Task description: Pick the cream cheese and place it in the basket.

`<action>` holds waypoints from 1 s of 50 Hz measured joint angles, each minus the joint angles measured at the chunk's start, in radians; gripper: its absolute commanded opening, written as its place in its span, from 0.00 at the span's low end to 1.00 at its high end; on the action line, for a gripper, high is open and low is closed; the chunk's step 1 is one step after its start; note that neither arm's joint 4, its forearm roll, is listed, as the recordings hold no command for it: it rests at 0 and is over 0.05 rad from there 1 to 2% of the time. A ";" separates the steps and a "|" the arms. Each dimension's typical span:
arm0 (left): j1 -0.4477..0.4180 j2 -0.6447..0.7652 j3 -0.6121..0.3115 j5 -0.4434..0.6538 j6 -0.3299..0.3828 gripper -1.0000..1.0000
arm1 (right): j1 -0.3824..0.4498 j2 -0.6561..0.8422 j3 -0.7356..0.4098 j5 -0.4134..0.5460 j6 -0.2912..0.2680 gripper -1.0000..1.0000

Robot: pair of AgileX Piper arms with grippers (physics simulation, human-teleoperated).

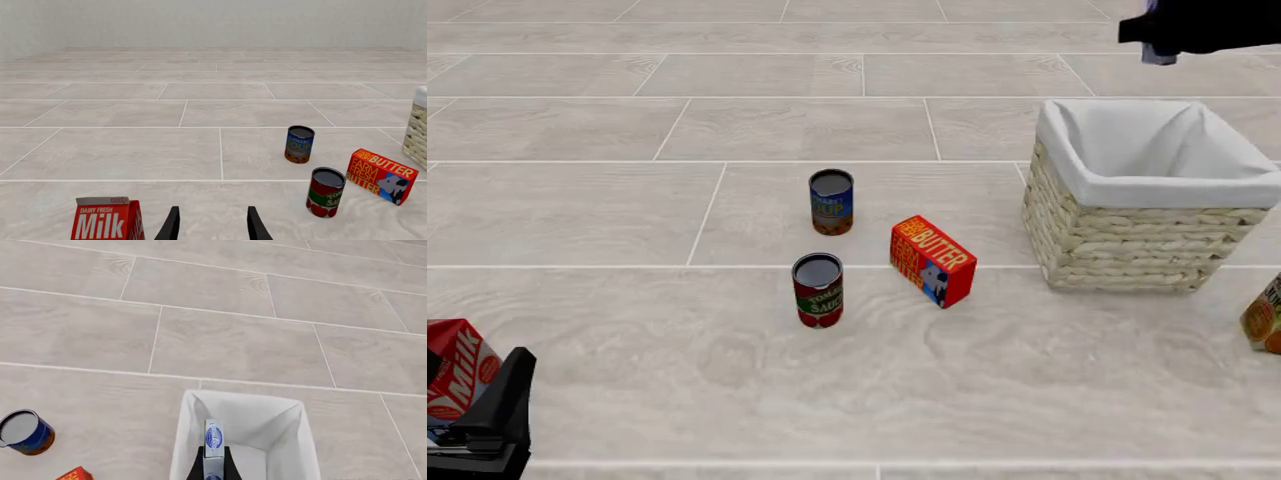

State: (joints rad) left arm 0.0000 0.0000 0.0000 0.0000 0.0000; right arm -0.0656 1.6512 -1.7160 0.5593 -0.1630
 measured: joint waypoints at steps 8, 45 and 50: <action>0.000 0.000 0.000 0.000 0.000 1.00 | -0.011 0.041 -0.027 0.012 0.002 0.00; 0.000 0.000 0.000 0.000 0.000 1.00 | -0.041 0.126 -0.011 0.016 0.012 0.00; 0.000 0.000 0.000 0.000 0.000 1.00 | -0.051 0.139 -0.026 0.031 0.004 0.00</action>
State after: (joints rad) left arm 0.0000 0.0000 0.0000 0.0000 0.0000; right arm -0.1166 1.7906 -1.7421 0.5900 -0.1587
